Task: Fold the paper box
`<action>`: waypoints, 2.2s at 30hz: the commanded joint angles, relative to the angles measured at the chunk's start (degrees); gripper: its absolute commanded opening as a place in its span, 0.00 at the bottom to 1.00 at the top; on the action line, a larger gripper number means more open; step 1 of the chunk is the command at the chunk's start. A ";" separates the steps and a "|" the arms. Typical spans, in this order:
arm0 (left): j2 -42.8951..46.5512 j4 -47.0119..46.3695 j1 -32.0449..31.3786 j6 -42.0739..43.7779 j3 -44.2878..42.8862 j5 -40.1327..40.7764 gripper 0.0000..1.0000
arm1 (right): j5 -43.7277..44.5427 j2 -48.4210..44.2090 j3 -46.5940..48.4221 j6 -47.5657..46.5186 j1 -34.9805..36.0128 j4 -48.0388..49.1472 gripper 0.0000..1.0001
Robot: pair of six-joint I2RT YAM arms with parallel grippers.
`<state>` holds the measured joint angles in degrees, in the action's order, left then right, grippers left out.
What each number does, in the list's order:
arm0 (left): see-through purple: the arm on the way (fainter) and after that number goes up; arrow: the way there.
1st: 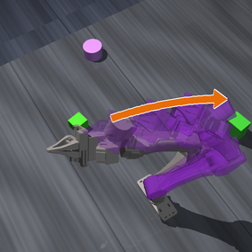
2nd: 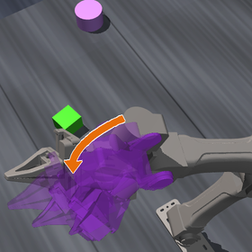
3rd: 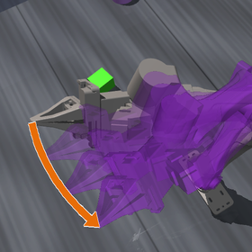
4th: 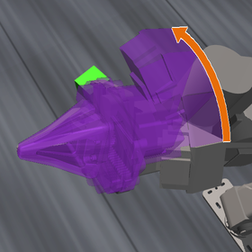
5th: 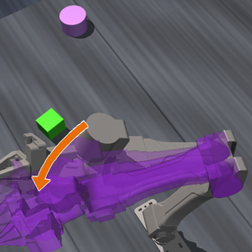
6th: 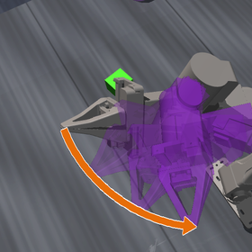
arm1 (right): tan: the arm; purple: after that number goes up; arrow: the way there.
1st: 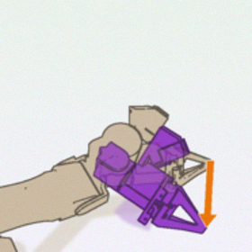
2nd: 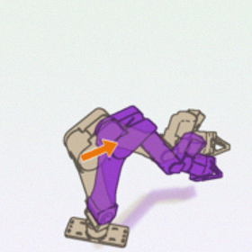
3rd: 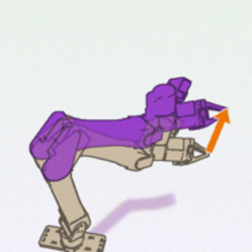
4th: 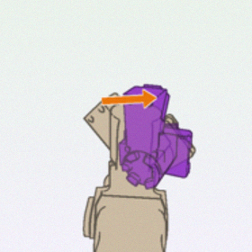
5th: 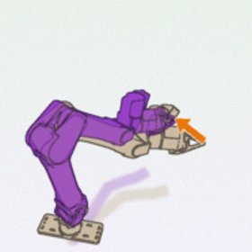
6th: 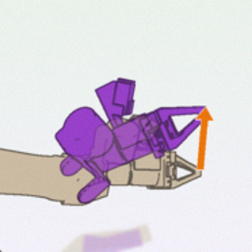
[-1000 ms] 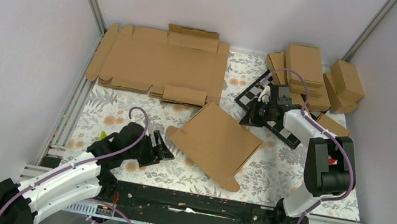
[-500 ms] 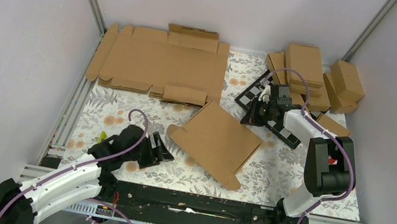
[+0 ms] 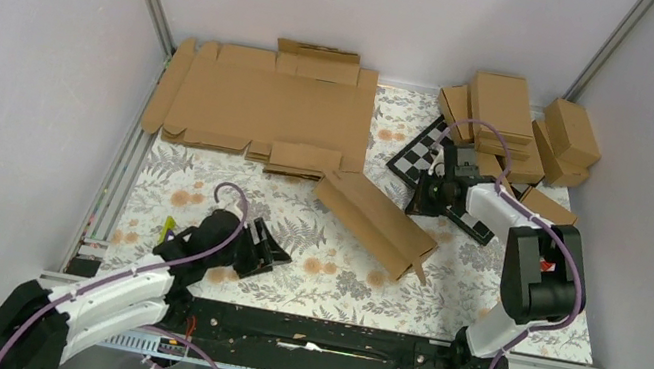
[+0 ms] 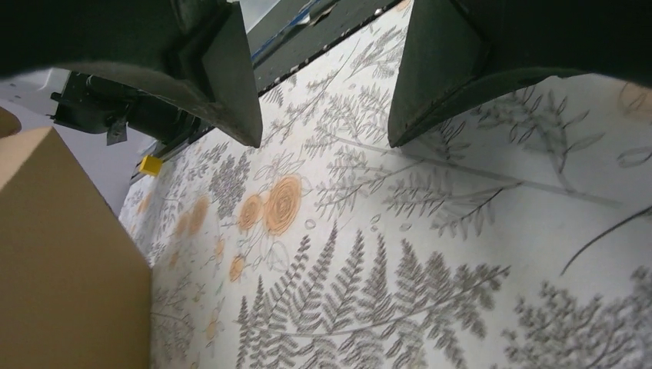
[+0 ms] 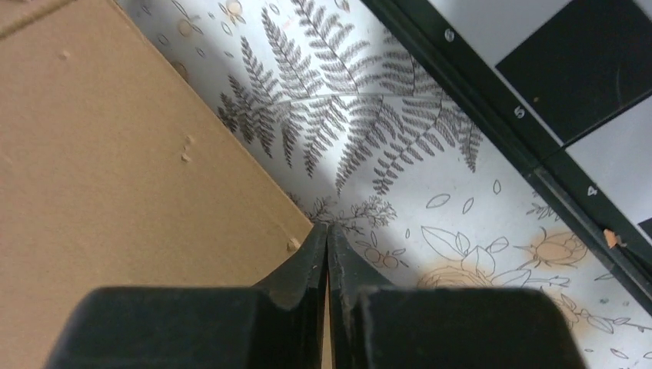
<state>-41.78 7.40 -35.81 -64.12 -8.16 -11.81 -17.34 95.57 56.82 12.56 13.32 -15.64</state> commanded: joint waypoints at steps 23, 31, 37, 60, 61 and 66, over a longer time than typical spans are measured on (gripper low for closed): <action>-42.79 -32.85 -13.82 9.02 -28.06 1.81 0.35 | -7.04 -6.46 -5.82 2.32 3.73 -3.79 0.03; -38.44 -30.38 -13.84 9.04 -27.79 0.31 0.36 | -6.80 -12.54 -7.74 6.10 8.59 -5.60 0.12; -36.69 -27.07 -13.81 10.14 -29.65 -0.87 0.36 | -3.11 -15.88 -7.17 5.77 8.50 -8.49 0.27; -35.27 -23.49 -13.67 13.11 -31.73 -0.64 0.39 | 7.76 -40.02 3.39 9.46 5.69 -12.05 0.99; -35.44 -23.48 -13.62 13.22 -31.86 -0.72 0.39 | 4.31 -40.36 2.67 10.14 5.67 -10.80 1.00; -36.25 -23.85 -13.32 13.56 -32.56 -1.76 0.39 | -6.17 -31.18 10.90 8.33 10.00 -18.29 1.00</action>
<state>-78.43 -14.15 -49.43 -51.99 -37.91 -12.08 -16.75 57.39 61.30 20.71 19.33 -30.13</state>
